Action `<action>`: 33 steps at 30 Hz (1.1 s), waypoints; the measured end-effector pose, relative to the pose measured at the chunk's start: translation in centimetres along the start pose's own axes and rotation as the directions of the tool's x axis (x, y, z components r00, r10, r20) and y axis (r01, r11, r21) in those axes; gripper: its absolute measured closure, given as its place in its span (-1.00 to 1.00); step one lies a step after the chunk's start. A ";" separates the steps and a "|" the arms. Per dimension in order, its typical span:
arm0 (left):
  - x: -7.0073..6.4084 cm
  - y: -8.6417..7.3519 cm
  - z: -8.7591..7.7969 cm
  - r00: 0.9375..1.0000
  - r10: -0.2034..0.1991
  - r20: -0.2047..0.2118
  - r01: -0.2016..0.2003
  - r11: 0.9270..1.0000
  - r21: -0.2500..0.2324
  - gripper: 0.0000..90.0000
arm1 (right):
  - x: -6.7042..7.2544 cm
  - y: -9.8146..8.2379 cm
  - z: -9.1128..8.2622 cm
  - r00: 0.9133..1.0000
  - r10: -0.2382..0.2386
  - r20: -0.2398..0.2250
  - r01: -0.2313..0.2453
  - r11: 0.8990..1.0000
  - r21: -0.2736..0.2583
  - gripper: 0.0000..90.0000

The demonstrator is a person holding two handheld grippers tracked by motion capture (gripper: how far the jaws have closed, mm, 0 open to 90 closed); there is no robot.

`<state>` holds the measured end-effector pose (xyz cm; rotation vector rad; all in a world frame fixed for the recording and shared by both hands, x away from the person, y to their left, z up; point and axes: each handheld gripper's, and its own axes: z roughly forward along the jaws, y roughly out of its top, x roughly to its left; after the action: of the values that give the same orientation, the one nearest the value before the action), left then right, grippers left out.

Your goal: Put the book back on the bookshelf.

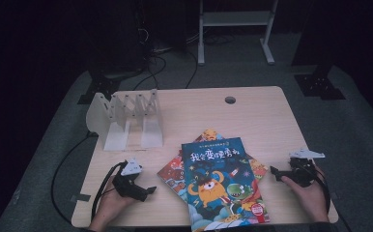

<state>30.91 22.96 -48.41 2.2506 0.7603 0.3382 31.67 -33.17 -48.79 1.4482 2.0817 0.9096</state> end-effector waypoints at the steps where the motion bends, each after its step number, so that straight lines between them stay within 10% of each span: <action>1: 0.0 0.0 0.0 1.000 0.000 0.000 0.000 1.000 -0.001 -1.00 | 0.0 0.0 0.0 1.000 0.000 0.000 0.000 1.000 0.000 -0.81; 12: 0.0 0.0 0.0 1.000 -0.012 -0.014 0.012 1.000 0.000 -1.00 | 0.1 0.0 -0.1 1.000 0.007 0.006 -0.007 1.000 0.000 -0.80; 33: 0.0 0.0 0.0 0.999 -0.023 -0.024 0.023 1.000 0.000 -1.00 | 0.4 2.0 -1.9 0.997 0.029 -0.077 -0.032 0.998 -0.049 0.56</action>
<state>30.87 23.00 -48.40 2.2395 0.7979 0.3546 31.55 -32.84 -46.02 1.4443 2.0809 1.0363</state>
